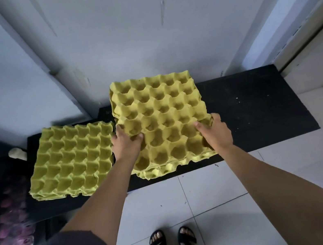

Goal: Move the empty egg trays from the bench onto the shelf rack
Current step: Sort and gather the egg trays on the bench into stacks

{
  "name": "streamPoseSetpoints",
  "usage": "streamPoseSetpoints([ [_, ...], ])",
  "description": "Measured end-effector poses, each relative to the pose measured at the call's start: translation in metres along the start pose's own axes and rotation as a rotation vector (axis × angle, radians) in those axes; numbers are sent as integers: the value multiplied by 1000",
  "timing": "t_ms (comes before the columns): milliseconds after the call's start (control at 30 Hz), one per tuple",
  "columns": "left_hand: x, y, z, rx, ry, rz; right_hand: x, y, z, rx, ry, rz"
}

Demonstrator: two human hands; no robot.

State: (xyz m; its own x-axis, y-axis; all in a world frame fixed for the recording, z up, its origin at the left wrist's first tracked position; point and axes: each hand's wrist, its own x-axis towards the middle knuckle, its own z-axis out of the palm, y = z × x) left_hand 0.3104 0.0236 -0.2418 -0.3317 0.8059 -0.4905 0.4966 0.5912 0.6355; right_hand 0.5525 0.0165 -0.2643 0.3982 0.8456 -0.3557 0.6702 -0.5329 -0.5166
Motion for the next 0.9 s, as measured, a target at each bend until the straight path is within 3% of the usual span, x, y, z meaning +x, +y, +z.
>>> streamPoseSetpoints([
  [467,-101,117,-186,-88,214,378,-107,-161,-152,145,166,-280],
  [667,-154,129,-250,-123,384,494,-147,-212,-177,237,98,-426],
  [900,-230,110,-311,-137,563,528,-202,-249,-196,228,133,-653],
])
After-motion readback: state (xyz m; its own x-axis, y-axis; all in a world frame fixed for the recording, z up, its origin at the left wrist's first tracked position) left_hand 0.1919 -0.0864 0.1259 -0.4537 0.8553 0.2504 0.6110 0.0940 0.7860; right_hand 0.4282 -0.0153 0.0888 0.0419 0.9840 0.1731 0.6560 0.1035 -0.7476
